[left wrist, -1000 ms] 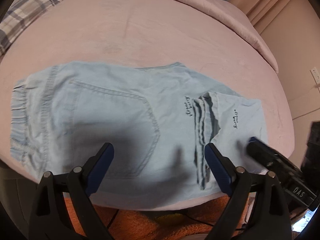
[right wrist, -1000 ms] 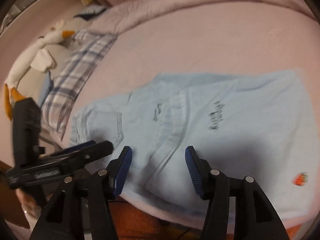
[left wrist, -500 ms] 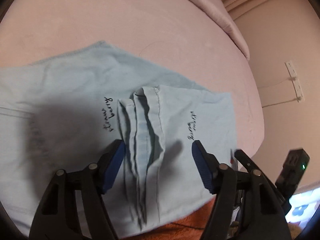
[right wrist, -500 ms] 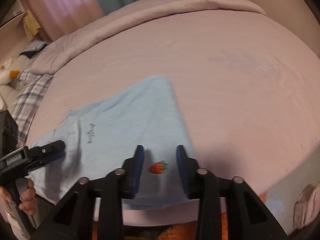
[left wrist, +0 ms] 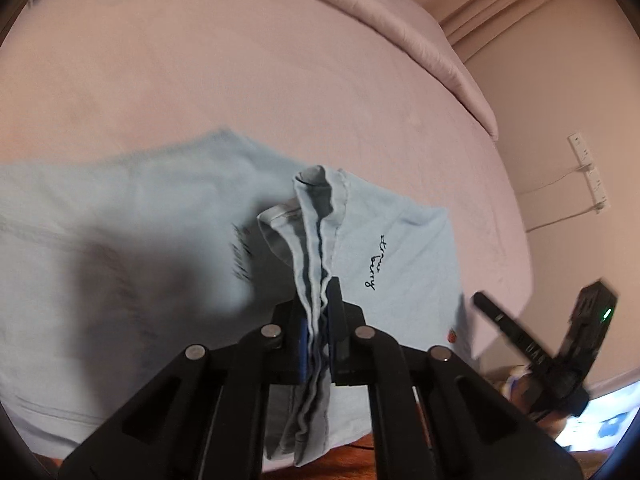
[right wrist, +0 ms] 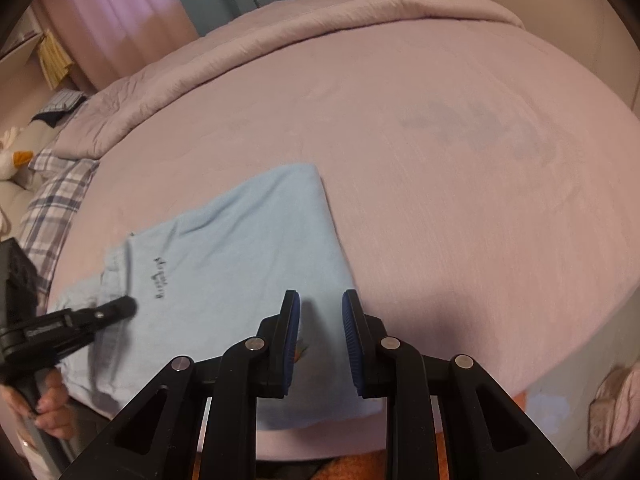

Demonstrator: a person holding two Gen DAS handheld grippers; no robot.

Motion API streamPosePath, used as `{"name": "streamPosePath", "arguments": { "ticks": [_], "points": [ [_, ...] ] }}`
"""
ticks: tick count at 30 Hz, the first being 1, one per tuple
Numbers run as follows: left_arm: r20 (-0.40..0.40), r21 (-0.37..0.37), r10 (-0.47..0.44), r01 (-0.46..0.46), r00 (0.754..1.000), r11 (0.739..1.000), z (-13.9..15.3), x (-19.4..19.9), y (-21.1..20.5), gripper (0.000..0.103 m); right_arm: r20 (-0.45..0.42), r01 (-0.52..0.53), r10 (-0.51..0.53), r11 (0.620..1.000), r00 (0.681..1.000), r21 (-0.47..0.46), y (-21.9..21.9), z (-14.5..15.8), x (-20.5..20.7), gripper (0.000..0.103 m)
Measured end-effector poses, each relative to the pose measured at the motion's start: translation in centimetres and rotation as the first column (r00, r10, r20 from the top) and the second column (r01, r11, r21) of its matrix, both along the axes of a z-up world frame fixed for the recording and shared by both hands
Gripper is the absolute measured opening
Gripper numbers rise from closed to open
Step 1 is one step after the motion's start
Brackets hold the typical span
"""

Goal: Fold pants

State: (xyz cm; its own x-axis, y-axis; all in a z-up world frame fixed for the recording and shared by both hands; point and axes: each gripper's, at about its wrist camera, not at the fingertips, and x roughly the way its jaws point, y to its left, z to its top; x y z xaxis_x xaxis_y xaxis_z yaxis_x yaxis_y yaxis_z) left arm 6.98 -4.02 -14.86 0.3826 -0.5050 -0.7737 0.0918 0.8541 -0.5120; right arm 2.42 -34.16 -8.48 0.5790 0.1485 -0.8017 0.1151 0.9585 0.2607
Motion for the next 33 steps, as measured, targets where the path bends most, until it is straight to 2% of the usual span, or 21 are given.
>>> {"name": "streamPosePath", "arguments": {
  "ticks": [3,5,7,9,13,17,24,33],
  "points": [
    [-0.037,0.042,-0.029,0.03,0.999,0.999,-1.3,0.5,-0.5,0.008,0.028,-0.012,0.012,1.0,1.0,-0.013,0.4,0.7,1.5,0.024],
    [-0.065,0.072,-0.025,0.03,0.998,0.997,-2.7,0.9,-0.9,0.01,0.037,-0.017,0.016,1.0,0.999,0.007,0.5,0.9,2.6,0.016],
    [-0.076,0.073,-0.007,0.013,0.997,0.997,-3.4,1.0,-0.8,0.012,0.037,-0.033,0.032,0.998,0.999,0.046,0.8,0.7,4.1,0.015],
    [-0.071,0.071,-0.007,0.012,0.997,0.997,-3.3,0.9,-0.7,0.012,0.008,-0.056,0.055,0.995,0.998,0.08,1.1,-0.2,5.8,0.015],
    [-0.082,0.048,-0.004,0.008,0.997,0.999,-3.6,0.6,-0.4,0.013,-0.083,-0.053,0.056,0.998,0.995,0.045,1.6,-2.9,7.0,0.015],
    [-0.096,0.019,0.003,-0.001,0.995,1.0,-3.7,0.1,0.1,0.014,-0.082,-0.074,0.079,0.996,0.994,0.056,1.7,-3.5,4.5,0.015],
    [-0.101,0.047,-0.015,0.019,0.995,0.999,-3.3,-1.0,-0.3,0.017,-0.105,-0.099,0.107,0.992,0.989,0.082,1.4,-3.8,0.2,0.015],
    [-0.115,0.073,-0.013,0.021,0.993,0.997,-3.5,-3.7,0.3,0.021,-0.115,-0.088,0.092,0.995,0.989,0.041,1.1,-3.5,-0.6,0.015]
  ]
}}
